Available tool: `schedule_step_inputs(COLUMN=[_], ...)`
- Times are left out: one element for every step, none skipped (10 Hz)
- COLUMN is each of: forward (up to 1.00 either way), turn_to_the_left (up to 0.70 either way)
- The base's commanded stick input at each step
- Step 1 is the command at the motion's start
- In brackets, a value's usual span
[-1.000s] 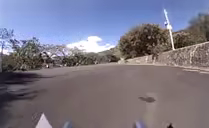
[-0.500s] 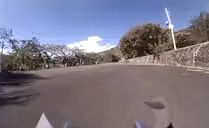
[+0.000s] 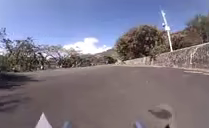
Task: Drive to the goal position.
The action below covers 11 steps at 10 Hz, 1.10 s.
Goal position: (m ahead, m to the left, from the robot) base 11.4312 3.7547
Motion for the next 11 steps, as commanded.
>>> schedule_step_inputs(forward=[0.50, 0.50, 0.50, 0.50, 0.50, 0.50, 0.50, 0.50, 0.50, 0.50, 0.50], turn_to_the_left=[0.00, 0.00, 0.00, 0.00, 0.00, 0.00, 0.00, 0.00, 0.00, 0.00, 0.00])
